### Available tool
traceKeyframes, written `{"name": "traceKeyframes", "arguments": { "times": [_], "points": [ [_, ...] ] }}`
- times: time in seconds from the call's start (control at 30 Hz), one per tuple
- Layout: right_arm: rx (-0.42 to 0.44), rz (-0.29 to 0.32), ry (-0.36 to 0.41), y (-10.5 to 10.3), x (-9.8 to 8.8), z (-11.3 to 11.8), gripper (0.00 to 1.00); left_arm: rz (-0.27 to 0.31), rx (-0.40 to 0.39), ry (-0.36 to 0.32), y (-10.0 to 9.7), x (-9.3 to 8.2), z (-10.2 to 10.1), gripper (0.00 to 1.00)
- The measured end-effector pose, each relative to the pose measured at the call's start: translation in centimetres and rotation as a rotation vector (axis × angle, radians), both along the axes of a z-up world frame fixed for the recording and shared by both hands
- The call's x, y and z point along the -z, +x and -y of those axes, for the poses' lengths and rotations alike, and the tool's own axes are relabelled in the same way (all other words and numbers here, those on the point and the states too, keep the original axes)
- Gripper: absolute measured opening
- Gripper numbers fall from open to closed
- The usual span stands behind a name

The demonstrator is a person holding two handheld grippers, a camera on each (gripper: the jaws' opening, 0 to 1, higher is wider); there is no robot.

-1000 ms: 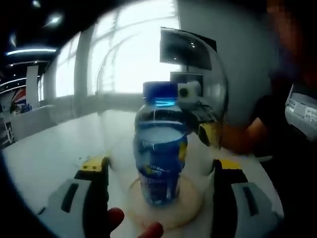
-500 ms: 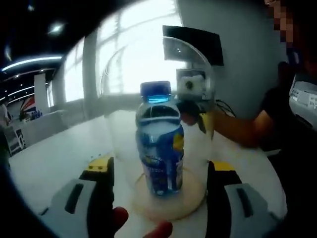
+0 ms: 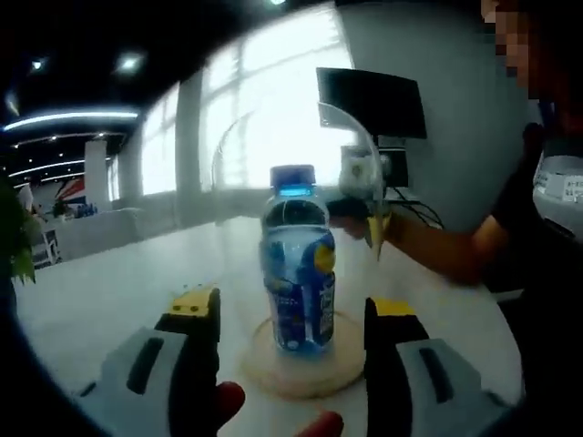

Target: Open the cover put in the Mizone put the cover back on

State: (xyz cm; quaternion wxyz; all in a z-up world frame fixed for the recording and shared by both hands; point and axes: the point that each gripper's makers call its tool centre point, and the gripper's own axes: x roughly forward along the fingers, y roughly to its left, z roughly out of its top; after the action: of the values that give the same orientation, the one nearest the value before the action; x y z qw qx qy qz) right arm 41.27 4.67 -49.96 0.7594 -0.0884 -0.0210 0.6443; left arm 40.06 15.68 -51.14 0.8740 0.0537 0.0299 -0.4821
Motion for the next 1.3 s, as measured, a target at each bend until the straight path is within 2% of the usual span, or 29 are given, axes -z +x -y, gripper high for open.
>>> {"name": "traceKeyframes", "arguments": {
  "times": [0.13, 0.23, 0.4, 0.6, 0.7, 0.73, 0.8, 0.87, 0.97, 1.07, 1.17, 1.3],
  "points": [
    [0.002, 0.001, 0.006, 0.0, -0.1, 0.2, 0.62, 0.014, -0.031, 0.0, -0.4, 0.3, -0.5, 0.54],
    [0.0, -0.002, 0.009, 0.0, 0.0, 0.2, 0.62, 0.036, -0.063, -0.036, -0.7, 0.0, -1.2, 0.53],
    [-0.001, -0.003, 0.01, 0.0, 0.0, 0.1, 0.63, -0.001, -0.108, -0.112, -0.6, 0.3, -2.3, 0.5],
    [0.0, -0.003, 0.012, 0.0, 0.0, 0.1, 0.62, -0.025, -0.16, -0.102, -0.4, 1.9, -3.6, 0.48],
    [0.001, -0.002, 0.008, 0.1, 0.0, 0.3, 0.61, -0.028, -0.159, -0.132, -0.8, 2.3, -4.1, 0.45],
    [0.002, -0.002, 0.008, 0.0, 0.0, 0.3, 0.61, -0.034, -0.153, -0.128, -0.9, 2.3, -4.0, 0.42],
    [0.002, -0.004, 0.008, 0.0, 0.0, 0.3, 0.61, -0.003, -0.145, -0.105, -1.0, 2.3, -3.6, 0.41],
    [0.001, -0.009, 0.012, 0.0, 0.1, 0.3, 0.61, -0.014, -0.146, -0.088, -1.1, 2.6, -3.3, 0.41],
    [0.002, -0.013, 0.014, -0.1, 0.1, 0.3, 0.61, 0.033, -0.138, 0.006, -1.5, 3.3, -3.0, 0.41],
    [0.015, -0.012, 0.005, -0.3, 0.1, 0.5, 0.59, 0.028, -0.128, 0.033, -2.0, 3.8, -2.6, 0.41],
    [0.034, -0.021, 0.011, -0.4, 0.2, 0.8, 0.56, 0.032, -0.136, 0.023, -2.2, 3.2, -2.8, 0.37],
    [0.066, -0.053, 0.034, -0.7, 0.7, 1.4, 0.49, 0.035, -0.141, -0.031, -2.4, 2.0, -3.1, 0.35]
  ]
}}
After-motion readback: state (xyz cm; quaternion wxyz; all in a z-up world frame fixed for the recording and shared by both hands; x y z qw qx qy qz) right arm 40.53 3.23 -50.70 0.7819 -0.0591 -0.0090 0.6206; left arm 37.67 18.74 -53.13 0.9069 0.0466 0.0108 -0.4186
